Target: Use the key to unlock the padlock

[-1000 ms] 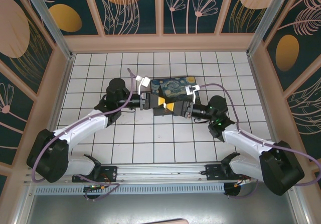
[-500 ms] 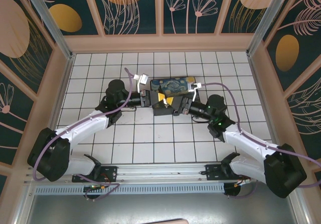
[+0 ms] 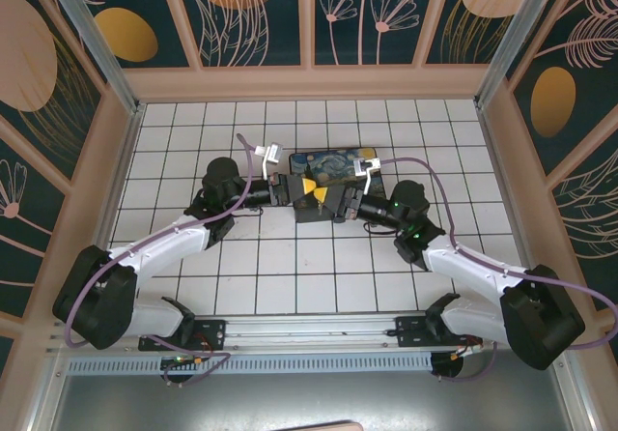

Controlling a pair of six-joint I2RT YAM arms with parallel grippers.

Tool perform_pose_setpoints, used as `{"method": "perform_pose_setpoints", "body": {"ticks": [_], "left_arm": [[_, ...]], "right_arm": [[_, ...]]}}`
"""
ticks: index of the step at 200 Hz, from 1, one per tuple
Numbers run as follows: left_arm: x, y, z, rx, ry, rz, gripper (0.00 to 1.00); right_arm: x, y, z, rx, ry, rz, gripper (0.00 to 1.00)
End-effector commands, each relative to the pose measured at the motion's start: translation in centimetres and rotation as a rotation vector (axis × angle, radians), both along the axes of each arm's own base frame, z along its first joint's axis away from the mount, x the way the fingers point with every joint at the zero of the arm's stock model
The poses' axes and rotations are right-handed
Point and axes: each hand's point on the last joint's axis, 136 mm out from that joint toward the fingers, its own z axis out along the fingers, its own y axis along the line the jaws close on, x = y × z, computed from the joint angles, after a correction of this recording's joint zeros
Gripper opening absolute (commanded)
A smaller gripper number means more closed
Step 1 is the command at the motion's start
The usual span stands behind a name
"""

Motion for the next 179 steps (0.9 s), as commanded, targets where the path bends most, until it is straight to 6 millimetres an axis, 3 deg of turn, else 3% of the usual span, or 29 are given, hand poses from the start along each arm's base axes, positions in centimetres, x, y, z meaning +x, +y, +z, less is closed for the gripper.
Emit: {"method": "perform_pose_setpoints", "body": {"ticks": [1, 34, 142, 179], "left_arm": [[0.76, 0.33, 0.55, -0.031, -0.015, 0.044, 0.0], [0.94, 0.62, 0.25, -0.04, -0.003, 0.071, 0.0], [0.55, 0.67, 0.59, -0.068, -0.001, 0.058, 0.0], [0.55, 0.89, 0.31, -0.094, 0.02, 0.07, 0.0]], "right_arm": [[-0.54, 0.13, 2.3, 0.055, -0.058, 0.01, 0.29], [-0.45, -0.3, 2.44, 0.072, -0.05, -0.019, 0.28], [-0.16, -0.52, 2.25, 0.12, -0.03, -0.035, 0.14], [-0.48, -0.36, 2.8, 0.136, -0.043, -0.016, 0.14]]}}
